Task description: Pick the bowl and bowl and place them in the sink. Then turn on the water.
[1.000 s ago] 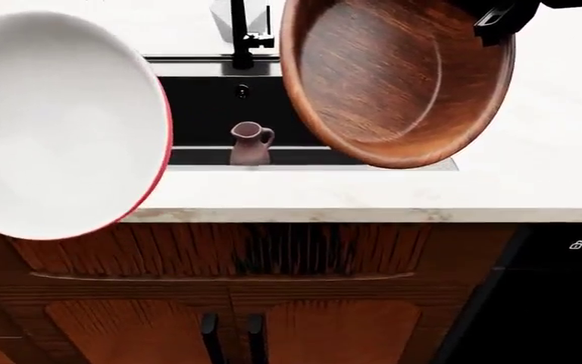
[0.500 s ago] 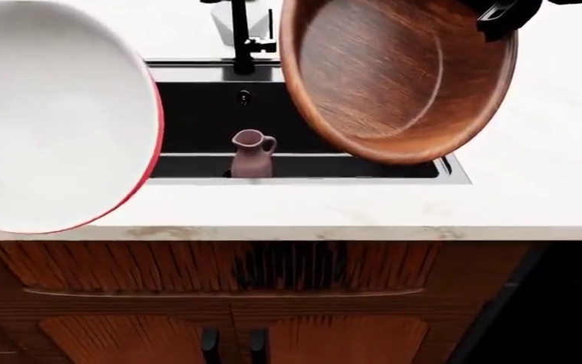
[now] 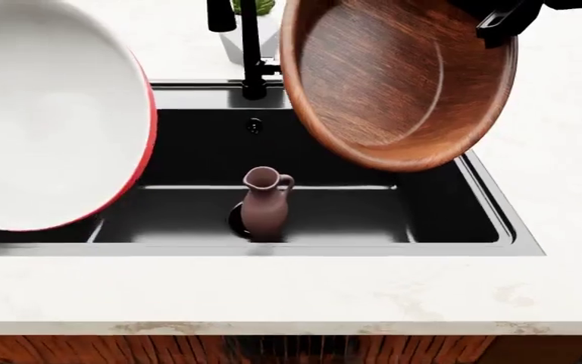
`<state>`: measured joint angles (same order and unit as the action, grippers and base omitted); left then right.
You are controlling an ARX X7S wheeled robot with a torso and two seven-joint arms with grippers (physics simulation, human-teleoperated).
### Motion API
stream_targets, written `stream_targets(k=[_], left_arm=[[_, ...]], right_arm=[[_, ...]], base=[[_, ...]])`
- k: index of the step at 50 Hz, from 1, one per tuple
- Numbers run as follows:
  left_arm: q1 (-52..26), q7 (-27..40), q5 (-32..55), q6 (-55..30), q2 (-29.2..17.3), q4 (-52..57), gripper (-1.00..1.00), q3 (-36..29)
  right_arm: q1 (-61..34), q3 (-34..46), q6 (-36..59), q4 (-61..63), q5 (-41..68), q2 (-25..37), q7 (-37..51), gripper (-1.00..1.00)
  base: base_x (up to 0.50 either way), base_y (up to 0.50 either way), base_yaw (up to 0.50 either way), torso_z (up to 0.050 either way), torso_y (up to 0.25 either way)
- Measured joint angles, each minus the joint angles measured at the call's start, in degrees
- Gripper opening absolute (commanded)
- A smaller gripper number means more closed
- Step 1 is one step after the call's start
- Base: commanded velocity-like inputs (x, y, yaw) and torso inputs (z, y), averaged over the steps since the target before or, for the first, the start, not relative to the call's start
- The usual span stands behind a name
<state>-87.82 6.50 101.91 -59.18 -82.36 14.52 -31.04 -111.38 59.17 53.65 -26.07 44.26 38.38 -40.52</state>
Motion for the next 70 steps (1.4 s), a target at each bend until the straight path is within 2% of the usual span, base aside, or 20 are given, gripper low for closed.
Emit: stream_targets(k=[44,70], left_arm=[[1.0,-0.4,-0.5,-0.5,-1.1,0.1,-1.00,1.4],[1.6,-0.8,-1.0,-1.3,-1.6,-0.3,-1.00,2.3]], right_arm=[[-0.4,-1.2,1.5,0.4,0.8,0.4,0.6,-1.00],[-0.9,-0.6,1.8,0.3,0.2,0.0,-0.4,-1.00]], base=[[0.05,0.00,0.00,0.000,0.001],[0.18,0.00,0.00,0.000,0.001]])
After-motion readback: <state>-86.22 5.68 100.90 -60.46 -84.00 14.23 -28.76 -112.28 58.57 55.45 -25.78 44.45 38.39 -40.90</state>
